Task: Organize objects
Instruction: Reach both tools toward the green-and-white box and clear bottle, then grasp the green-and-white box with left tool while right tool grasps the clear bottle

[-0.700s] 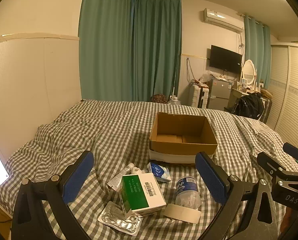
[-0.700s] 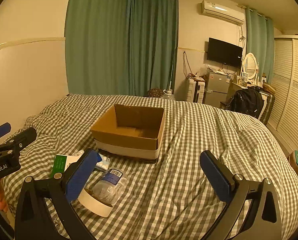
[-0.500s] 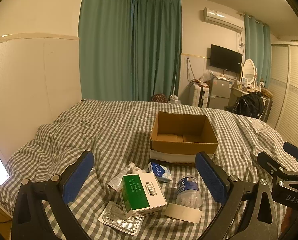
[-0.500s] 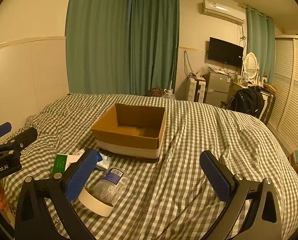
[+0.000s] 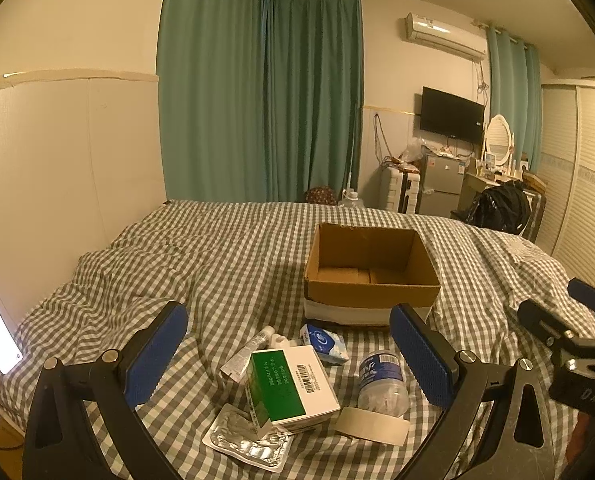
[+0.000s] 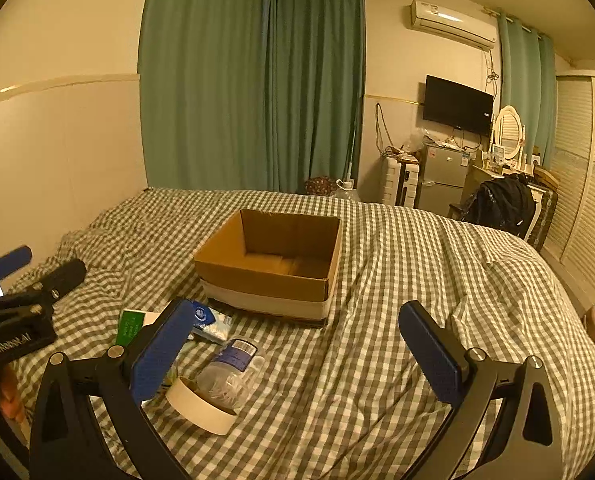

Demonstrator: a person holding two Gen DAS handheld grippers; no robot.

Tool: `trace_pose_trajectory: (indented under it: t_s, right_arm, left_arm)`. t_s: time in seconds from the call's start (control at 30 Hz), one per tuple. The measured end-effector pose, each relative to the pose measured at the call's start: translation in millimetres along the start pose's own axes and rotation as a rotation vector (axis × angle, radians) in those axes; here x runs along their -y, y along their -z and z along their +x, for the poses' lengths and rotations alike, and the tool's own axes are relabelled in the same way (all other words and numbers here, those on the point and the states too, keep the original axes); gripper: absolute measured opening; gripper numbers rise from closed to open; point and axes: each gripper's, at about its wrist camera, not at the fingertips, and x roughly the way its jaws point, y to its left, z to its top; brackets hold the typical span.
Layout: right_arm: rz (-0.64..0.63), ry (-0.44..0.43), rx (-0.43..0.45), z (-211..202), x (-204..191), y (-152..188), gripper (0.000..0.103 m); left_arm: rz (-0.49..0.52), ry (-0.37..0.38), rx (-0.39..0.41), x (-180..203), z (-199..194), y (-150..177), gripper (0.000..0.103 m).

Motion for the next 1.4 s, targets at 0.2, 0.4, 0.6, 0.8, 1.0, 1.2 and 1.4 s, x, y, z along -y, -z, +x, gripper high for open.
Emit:
trace_pose_trajectory:
  t_s: [0.2, 0.4, 0.6, 0.8, 1.0, 1.2, 1.4]
  right_arm:
    - [-0.001, 0.003, -0.002, 1.4, -0.8, -1.7, 0.103]
    - [-0.011, -0.001, -0.028, 11.1, -2.7, 1.3, 0.103]
    - [-0.014, -0.002, -0.117, 38.1, -2.2, 15.2, 0.103]
    - [-0.018, 0.0, -0.185, 66.5, -0.7, 27.6, 0.103]
    - [-0.021, 0.002, -0.256, 94.2, 3.7, 40.7, 0.103]
    - [-0.034, 0.009, -0.325, 122.3, 4.2, 50.6, 0.103]
    - [-0.076, -0.014, -0.4, 155.4, -8.7, 56.2, 0.103]
  left_arm:
    - [-0.011, 0.011, -0.011, -4.3, 3.7, 0.7, 0.103]
    - [0.0, -0.002, -0.05, -6.4, 13.0, 7.5, 0.103]
    - [0.001, -0.005, -0.13, -10.2, 36.9, 22.8, 0.103]
    - [0.006, -0.013, -0.246, -4.5, 72.5, 46.8, 0.103]
    - [0.066, -0.042, -0.318, 10.6, 109.9, 64.6, 0.103]
    - [0.099, -0.077, -0.415, 12.0, 147.6, 85.6, 0.103]
    - [0.109, -0.062, -0.427, -4.8, 164.2, 92.0, 0.102]
